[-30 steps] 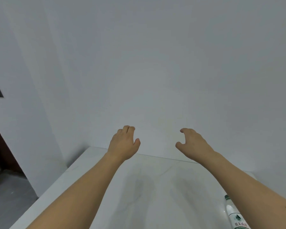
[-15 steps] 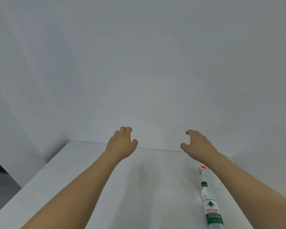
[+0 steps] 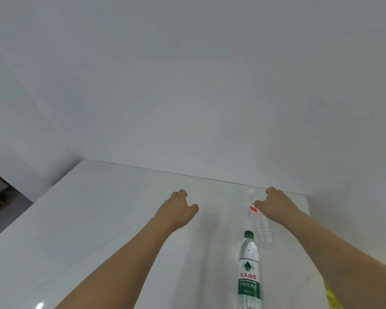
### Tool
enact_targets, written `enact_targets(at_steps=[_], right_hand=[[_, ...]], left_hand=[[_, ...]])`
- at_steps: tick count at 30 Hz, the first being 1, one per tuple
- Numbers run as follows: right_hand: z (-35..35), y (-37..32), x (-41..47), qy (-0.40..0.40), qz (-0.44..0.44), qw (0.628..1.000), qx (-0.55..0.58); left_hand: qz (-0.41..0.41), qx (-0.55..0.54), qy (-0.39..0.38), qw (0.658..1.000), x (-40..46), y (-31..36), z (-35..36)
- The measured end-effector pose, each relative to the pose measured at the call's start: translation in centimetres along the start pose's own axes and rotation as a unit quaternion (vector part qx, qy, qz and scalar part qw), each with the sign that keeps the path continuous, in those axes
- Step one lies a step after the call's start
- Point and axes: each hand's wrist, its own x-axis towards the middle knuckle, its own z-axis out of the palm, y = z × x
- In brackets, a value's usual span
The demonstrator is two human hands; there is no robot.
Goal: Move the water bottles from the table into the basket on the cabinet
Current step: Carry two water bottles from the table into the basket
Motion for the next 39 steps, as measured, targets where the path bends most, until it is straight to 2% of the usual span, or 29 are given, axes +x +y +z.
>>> enact_targets(at_steps=[4, 9, 12, 15, 18, 24, 29, 35, 39], right_hand=[[2.4, 1.4, 5.4, -0.01, 0.001, 1.0, 0.027], [7.2, 4.4, 11.9, -0.01, 0.039, 0.999, 0.03], [10.4, 6.6, 14.9, -0.019, 0.072, 0.997, 0.036], [13.1, 7.8, 16.9, -0.01, 0.084, 0.995, 0.045], [14.9, 8.5, 17.8, 0.058, 0.071, 0.993, 0.073], [16.1, 9.4, 18.7, 0.088, 0.063, 0.992, 0.068], [16.3, 9.6, 19.1, 0.097, 0.059, 0.991, 0.07], [16.3, 9.4, 19.6, 0.103, 0.064, 0.989, 0.084], [15.4, 9.2, 19.4, 0.053, 0.068, 0.983, 0.161]], left_hand=[[-0.051, -0.039, -0.095, 0.993, 2.9, 2.4, 5.1], [-0.1, -0.058, -0.22, 0.968, 4.9, 5.3, 15.3], [-0.124, -0.067, -0.262, 0.955, 5.1, 6.3, 20.8], [-0.129, -0.039, -0.25, 0.959, 5.6, 6.6, 24.1], [-0.129, -0.023, -0.223, 0.966, 6.7, 6.1, 25.0], [-0.187, 0.0, -0.097, 0.978, 10.3, 4.2, 24.0], [-0.187, 0.026, -0.092, 0.978, 11.7, 3.8, 24.0], [-0.184, -0.02, -0.069, 0.98, 12.3, 3.3, 24.9], [-0.194, -0.091, -0.061, 0.975, 12.4, 3.0, 24.1]])
